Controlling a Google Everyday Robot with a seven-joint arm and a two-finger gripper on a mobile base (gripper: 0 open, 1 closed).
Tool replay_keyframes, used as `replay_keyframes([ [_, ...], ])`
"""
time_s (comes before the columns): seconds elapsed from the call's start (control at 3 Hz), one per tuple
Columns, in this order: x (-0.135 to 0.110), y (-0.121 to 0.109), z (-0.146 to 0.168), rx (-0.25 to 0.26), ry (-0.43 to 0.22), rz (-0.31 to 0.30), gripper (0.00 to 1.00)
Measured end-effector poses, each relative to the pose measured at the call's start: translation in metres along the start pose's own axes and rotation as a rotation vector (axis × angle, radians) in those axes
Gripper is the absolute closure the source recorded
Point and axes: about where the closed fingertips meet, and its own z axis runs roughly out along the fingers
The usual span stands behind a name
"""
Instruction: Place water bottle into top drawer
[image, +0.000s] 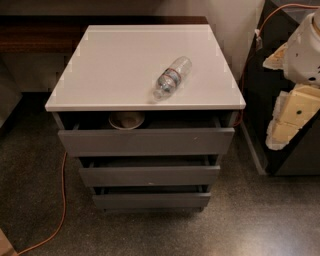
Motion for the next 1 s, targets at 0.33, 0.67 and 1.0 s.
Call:
replay_keyframes([
  [0.33, 0.0, 0.0, 0.0, 0.0, 0.0, 0.0, 0.0],
  [0.67, -0.011, 0.006, 0.021, -0.04, -0.029, -0.044, 0.0],
  [1.0, -0.022, 0.013, 0.042, -0.069, -0.068, -0.093, 0.0],
])
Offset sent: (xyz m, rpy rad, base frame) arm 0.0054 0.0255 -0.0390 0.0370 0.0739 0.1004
